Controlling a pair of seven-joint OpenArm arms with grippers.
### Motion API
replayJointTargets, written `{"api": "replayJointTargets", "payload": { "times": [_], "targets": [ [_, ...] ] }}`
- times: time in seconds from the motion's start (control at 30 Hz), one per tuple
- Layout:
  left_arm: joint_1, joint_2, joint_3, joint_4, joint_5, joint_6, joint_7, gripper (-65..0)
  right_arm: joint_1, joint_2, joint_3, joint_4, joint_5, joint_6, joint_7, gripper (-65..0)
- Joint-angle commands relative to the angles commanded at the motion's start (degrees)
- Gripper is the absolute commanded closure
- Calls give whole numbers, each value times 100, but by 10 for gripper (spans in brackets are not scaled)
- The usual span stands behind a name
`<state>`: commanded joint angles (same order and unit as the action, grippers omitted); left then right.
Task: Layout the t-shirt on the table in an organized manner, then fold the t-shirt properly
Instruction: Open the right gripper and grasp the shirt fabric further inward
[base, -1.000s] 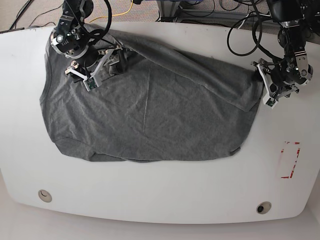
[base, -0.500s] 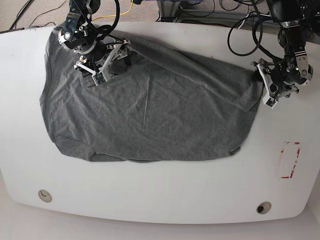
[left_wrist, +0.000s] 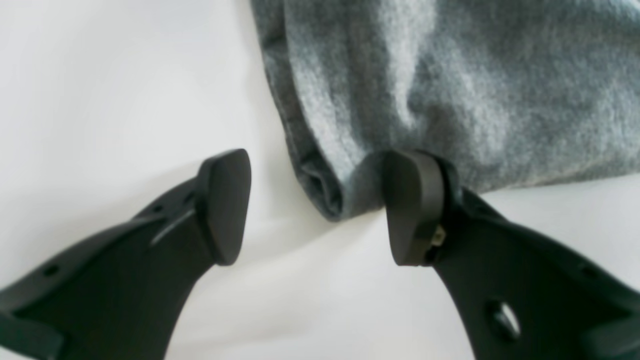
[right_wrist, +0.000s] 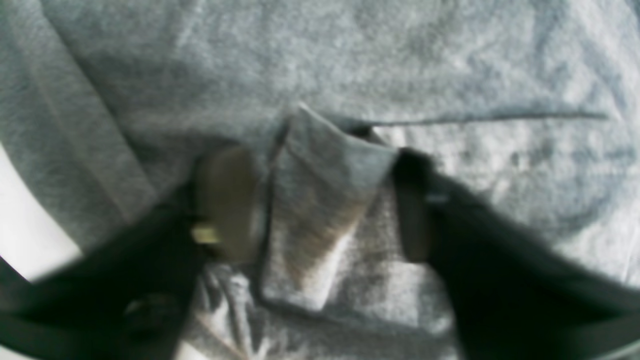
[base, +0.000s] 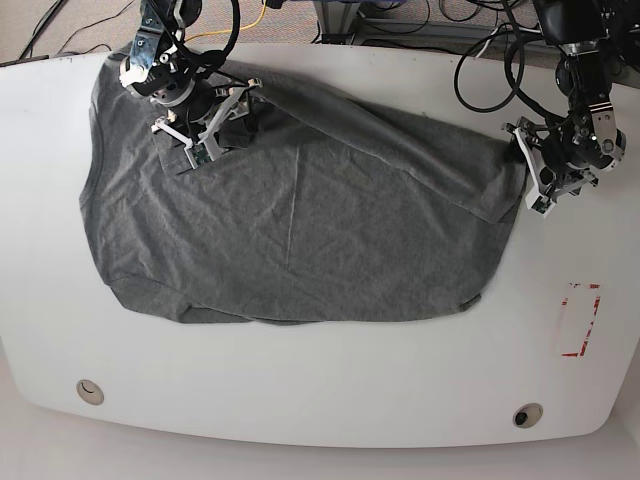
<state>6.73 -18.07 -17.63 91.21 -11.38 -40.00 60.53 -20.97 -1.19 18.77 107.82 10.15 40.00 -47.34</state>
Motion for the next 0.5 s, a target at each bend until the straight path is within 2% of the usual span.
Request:
{"api": "replayJointTargets", "payload": {
  "times": [0.07,0.2,0.4,0.5],
  "targets": [
    [0,0,0,0,0,0,0,-383,9,0,0,0,0,0,0,0],
    [0,0,0,0,0,0,0,-383,-18,0,0,202,-9,0,0,-22],
    [0,0,0,0,0,0,0,-383,-18,9,0,607,-9,0,-18,0],
    [0,0,0,0,0,0,0,-383,18,123,0,659,-18,0,-18,0]
  ]
}}
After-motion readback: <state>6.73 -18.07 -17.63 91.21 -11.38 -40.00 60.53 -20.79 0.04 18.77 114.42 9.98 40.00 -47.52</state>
